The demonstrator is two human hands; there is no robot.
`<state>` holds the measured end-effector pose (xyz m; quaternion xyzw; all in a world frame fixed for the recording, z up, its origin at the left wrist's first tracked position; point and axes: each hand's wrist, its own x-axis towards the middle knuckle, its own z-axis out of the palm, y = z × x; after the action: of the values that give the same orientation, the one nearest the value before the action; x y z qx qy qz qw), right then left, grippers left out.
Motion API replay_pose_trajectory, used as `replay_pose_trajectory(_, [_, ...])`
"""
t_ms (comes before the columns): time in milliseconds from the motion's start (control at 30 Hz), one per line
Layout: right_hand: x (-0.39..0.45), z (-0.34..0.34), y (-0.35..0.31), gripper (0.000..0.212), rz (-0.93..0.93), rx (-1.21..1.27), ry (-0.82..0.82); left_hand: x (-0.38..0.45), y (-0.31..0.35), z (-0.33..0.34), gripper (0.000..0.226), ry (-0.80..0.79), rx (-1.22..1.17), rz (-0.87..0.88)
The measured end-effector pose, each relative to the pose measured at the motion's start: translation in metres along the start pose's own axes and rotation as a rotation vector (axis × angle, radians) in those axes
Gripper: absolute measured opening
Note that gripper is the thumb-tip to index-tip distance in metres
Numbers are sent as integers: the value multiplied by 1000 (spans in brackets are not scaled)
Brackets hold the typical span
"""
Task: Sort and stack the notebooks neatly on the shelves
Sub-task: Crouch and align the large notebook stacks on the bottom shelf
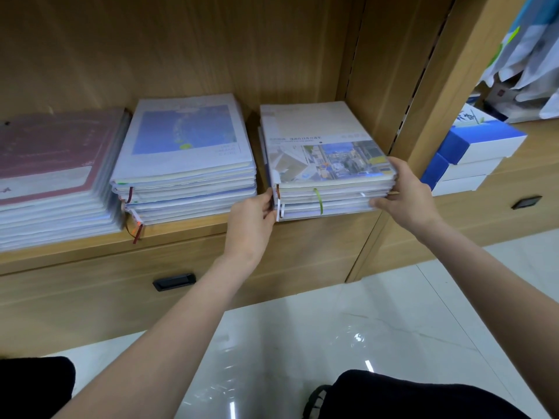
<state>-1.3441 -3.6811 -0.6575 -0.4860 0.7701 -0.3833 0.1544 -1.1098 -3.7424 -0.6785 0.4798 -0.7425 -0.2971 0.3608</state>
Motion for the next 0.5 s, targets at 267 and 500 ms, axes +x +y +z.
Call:
replay_pose_trajectory(267, [-4, 0, 0, 90, 28, 89, -63, -6, 1, 11, 60, -29, -199, -108])
replay_pose_trajectory(500, [-3, 5, 0, 82, 70, 221, 2, -1, -1, 1, 48, -42, -350, -215])
